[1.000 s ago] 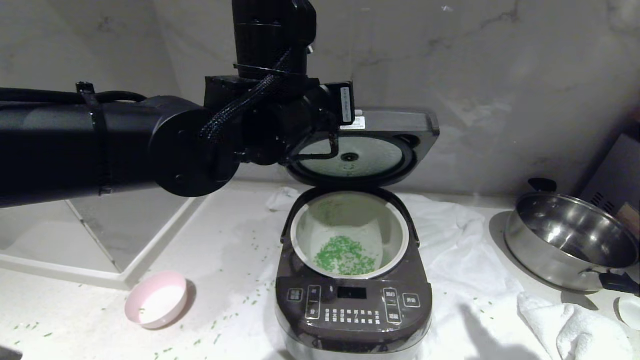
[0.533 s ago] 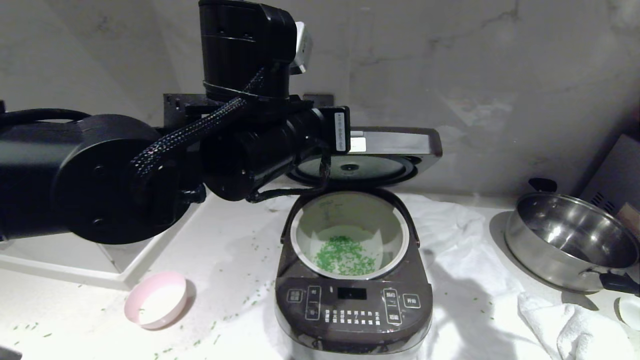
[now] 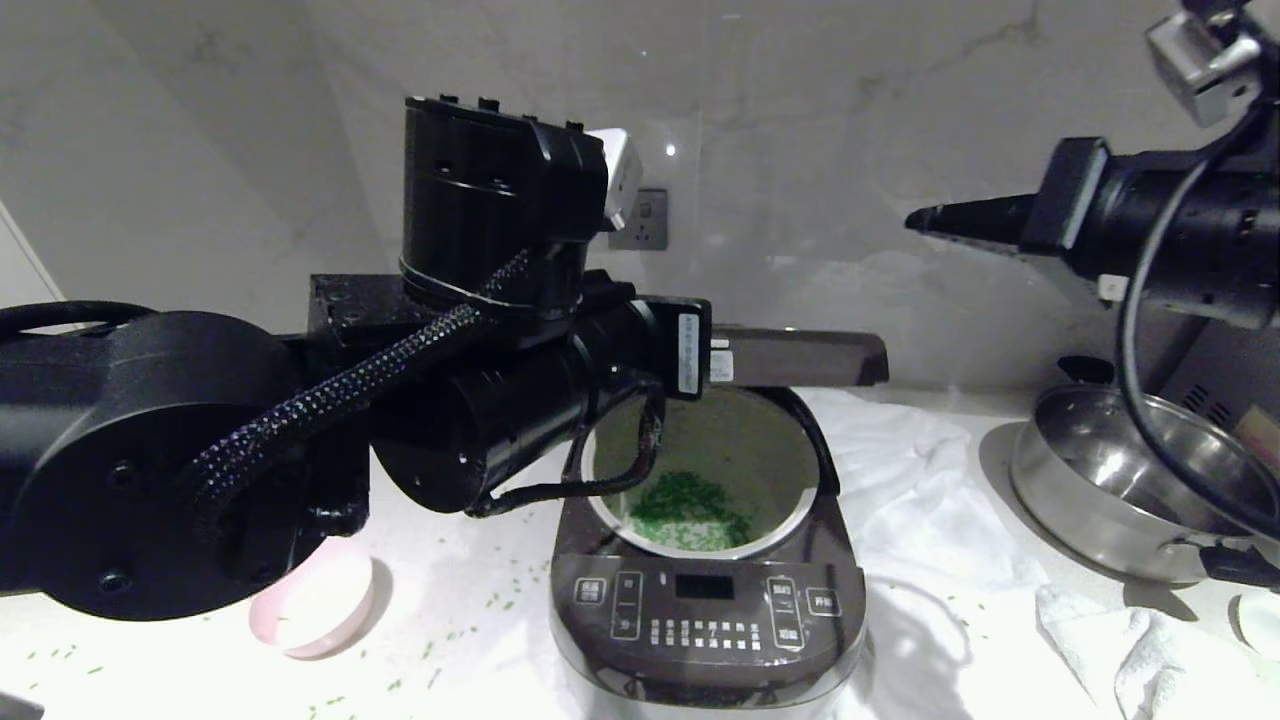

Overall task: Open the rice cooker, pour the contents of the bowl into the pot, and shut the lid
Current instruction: Close the rice cooker

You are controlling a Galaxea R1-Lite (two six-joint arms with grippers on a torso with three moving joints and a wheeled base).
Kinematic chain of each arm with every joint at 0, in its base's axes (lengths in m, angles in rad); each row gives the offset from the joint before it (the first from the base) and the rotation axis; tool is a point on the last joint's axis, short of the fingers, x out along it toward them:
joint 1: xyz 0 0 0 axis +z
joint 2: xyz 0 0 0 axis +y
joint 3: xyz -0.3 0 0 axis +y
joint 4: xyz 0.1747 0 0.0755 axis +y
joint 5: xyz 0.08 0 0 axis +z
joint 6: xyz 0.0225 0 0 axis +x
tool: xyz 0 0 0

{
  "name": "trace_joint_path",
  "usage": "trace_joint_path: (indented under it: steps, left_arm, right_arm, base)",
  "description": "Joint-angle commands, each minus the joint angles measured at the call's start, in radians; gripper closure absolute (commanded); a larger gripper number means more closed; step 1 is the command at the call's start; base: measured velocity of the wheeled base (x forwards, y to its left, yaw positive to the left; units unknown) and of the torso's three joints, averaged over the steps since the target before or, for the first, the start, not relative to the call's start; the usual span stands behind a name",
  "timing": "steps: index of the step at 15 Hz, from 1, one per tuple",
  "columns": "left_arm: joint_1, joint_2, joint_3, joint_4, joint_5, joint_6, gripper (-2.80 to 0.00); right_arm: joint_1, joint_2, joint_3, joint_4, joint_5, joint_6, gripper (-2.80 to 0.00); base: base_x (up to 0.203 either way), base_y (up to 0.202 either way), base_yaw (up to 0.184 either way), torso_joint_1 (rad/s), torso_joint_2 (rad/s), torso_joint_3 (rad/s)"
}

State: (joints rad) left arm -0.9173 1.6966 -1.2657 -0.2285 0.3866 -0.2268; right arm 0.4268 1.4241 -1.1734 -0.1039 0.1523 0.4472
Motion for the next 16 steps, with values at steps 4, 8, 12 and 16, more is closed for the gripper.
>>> trace_joint_path:
  steps: [4,8,12,16]
  left_arm:
    - [-0.018,0.003,0.102,-0.003,0.003,-0.029,0.0]
    - [-0.017,-0.033,0.172,-0.003,0.003,-0.059,0.0]
    - [-0.013,-0.041,0.235,-0.003,0.002,-0.124,0.0]
    - [-0.011,-0.035,0.306,-0.003,0.002,-0.181,0.0]
  right_arm:
    - [0.081,0.169,0.036,-0.051,0.006,0.088,0.0]
    - [0.113,0.173,0.177,-0.15,0.004,0.118,0.0]
    - [0.129,0.144,0.293,-0.229,0.007,0.207,0.0]
    - [0.134,0.144,0.365,-0.293,0.007,0.23,0.0]
  base:
    - [0.0,0.0,0.0,0.0,0.0,0.0]
    - [0.0,0.0,0.0,0.0,0.0,0.0]
    - [0.0,0.0,0.0,0.0,0.0,0.0]
    - [0.0,0.0,0.0,0.0,0.0,0.0]
